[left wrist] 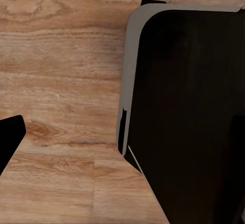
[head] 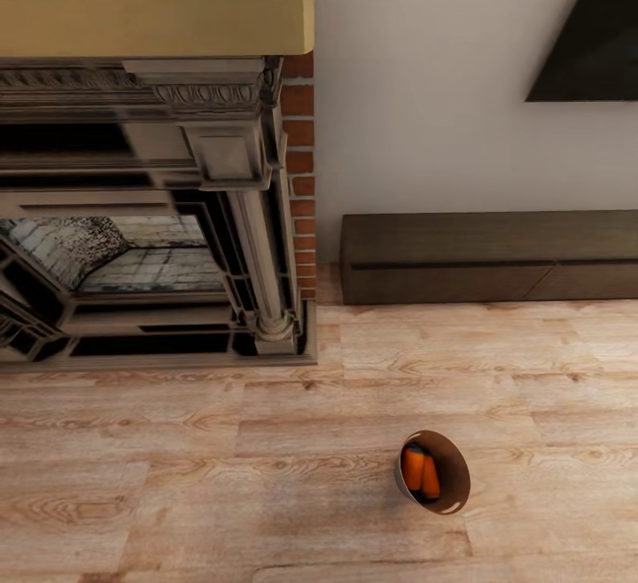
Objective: Put the three can of soda from the living room inside the tash can in the kitchen.
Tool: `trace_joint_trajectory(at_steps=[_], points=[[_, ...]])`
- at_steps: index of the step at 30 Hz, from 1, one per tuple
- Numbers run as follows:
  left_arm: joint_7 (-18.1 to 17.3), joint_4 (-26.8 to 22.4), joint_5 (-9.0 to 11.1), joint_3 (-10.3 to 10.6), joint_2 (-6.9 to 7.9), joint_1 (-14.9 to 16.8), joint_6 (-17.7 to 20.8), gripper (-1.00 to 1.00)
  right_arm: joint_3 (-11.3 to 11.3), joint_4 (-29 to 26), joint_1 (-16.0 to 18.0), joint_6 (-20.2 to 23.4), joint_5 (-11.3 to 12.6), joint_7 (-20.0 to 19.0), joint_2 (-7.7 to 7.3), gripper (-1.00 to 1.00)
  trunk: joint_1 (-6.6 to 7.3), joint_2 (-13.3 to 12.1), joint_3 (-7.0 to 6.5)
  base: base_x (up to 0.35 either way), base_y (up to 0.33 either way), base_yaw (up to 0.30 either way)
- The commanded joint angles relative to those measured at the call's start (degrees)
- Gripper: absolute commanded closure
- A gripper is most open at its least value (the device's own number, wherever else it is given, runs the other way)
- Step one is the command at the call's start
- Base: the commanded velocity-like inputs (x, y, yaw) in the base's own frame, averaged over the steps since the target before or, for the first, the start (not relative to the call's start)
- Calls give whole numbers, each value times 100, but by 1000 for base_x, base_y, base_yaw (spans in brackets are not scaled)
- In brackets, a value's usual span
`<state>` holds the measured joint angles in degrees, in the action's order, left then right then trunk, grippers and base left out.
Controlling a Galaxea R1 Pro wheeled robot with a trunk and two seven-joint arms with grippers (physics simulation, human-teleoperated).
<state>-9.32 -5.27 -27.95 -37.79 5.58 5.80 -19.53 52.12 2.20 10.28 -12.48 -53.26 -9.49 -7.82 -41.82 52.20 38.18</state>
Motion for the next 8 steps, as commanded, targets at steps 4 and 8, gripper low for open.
trace_joint_trajectory(at_steps=[4, 8], points=[[0, 0, 0, 0, -3, 0, 2, -100, 0, 0, 0, 0, 0, 0, 0, -100, 0, 0, 0, 0, 0, 0], [0, 0, 0, 0, -1, 0, 0, -100, 0, 0, 0, 0, 0, 0, 0, -100, 0, 0, 0, 0, 0, 0]])
